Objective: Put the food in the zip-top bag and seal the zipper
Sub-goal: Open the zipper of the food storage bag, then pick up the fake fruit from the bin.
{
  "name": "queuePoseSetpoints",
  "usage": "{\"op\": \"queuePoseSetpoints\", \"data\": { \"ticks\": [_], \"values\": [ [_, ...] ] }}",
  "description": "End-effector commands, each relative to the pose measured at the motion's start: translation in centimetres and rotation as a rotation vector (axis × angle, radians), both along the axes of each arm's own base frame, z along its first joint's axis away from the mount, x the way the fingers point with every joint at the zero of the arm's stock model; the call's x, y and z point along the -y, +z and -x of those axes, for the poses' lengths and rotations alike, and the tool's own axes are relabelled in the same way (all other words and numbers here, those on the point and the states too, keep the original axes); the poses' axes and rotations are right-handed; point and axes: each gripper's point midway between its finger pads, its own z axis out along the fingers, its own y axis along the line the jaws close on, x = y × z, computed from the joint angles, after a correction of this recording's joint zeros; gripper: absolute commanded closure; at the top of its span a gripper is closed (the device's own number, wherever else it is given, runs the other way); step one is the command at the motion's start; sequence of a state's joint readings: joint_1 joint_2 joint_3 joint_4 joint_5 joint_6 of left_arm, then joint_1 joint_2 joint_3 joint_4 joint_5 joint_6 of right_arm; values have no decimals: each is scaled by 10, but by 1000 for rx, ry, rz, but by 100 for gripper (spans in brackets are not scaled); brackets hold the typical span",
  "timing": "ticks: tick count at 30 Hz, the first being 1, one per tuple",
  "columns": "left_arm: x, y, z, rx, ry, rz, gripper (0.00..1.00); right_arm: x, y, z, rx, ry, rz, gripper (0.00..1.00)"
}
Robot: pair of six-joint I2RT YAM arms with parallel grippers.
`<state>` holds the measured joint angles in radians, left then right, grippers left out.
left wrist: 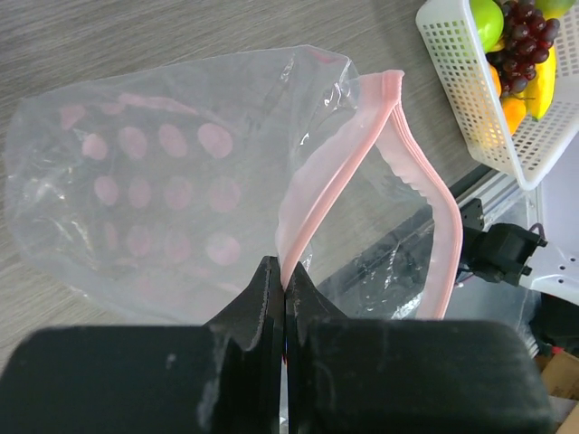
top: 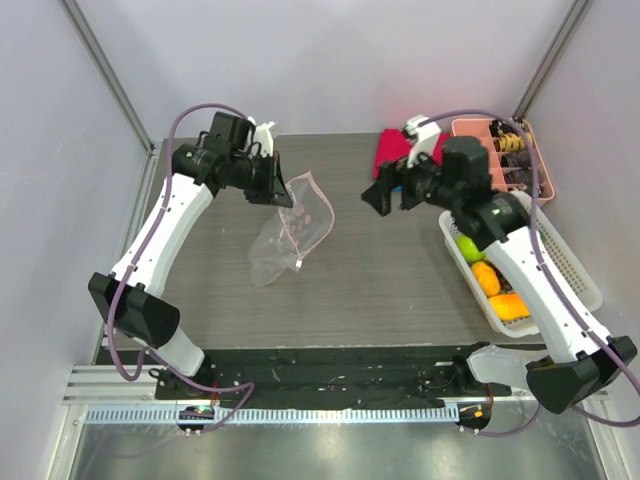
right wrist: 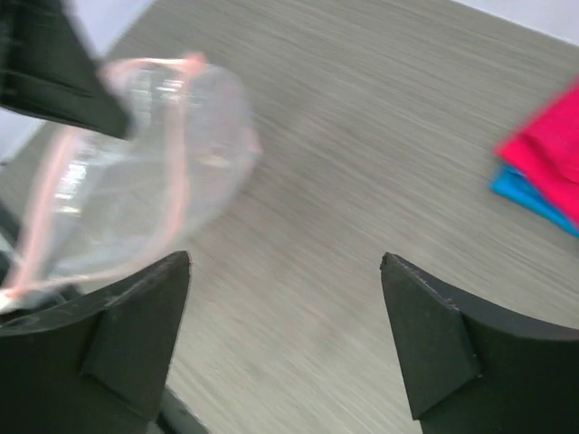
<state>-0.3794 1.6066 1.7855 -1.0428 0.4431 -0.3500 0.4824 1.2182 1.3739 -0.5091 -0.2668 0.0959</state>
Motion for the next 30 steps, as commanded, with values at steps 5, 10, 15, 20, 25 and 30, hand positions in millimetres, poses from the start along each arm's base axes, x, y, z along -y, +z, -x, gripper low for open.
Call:
{"op": "queuePoseSetpoints", "data": {
  "ticks": [5,10,15,20,25,30],
  "values": [
    [13,15,-4,27,-15,69,100,165,-60,9,-226,-105,284,5],
    [13,17,-2,33,-20,68,100,252,-104,10,-430,-226,421,0],
    [13,19,-3,40,-22,68,100,325,-134,13,-626,-447,566,0],
    [13,18,0,34,-28,69,100,345,-161,19,-696,-486,648,0],
    [11,15,2,33,-28,64,100,372,-182,13,-769,-489,764,0],
    [11,16,2,39,-26,62,100,375,-186,-8,-766,-467,744,1]
  ]
}}
